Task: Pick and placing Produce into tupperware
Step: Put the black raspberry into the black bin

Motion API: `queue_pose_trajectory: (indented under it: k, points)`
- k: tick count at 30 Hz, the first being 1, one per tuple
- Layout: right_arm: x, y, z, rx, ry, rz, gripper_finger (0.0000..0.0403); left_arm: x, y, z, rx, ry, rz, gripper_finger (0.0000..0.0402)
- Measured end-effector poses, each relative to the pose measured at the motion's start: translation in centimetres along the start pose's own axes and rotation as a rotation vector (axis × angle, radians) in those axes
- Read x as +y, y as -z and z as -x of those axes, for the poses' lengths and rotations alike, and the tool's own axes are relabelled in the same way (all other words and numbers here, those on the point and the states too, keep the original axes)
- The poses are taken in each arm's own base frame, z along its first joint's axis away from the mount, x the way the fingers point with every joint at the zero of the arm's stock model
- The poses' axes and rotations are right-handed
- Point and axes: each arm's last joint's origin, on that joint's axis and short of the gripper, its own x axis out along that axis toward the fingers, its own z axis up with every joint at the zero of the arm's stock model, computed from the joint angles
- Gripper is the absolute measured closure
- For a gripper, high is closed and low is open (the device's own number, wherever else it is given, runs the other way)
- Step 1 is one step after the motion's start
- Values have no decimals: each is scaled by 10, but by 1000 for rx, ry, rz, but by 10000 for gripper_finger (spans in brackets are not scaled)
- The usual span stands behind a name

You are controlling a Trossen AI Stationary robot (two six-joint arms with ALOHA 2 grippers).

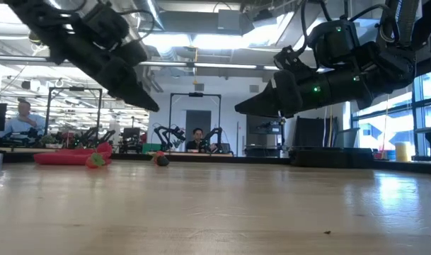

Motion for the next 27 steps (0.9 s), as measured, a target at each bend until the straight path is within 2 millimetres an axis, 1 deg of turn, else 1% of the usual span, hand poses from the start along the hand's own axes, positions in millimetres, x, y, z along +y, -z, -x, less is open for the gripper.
queue_pose_trajectory:
  k: [8,17,21,27]
  points:
    - [0,0,0,0,0,0,190,3,2,-27,86,2,24,179]
    - [0,0,0,0,0,0,190,7,20,-55,198,-64,75,179]
    - [0,0,0,0,0,0,190,10,27,-64,218,-86,86,179]
    - [0,0,0,0,0,0,190,15,37,-70,265,-105,154,179]
